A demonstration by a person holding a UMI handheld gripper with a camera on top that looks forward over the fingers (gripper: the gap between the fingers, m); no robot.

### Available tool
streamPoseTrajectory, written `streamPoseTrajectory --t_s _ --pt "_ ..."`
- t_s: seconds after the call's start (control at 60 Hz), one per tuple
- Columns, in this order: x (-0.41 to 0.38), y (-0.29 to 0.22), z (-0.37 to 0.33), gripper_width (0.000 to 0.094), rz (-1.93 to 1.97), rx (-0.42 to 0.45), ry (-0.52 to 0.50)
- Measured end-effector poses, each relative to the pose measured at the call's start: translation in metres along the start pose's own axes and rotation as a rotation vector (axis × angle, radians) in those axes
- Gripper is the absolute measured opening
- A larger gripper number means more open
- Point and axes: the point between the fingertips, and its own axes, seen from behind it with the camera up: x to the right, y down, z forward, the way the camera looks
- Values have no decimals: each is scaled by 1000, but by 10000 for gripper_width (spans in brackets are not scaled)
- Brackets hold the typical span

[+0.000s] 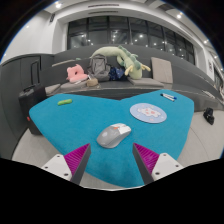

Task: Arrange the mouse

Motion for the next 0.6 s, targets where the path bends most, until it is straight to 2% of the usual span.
streamPoseTrajectory --t_s 0.35,0.6 --pt "-3 -1 90 862 -7 -61 -14" --pt "-10 -22 135 861 20 -86 -39"
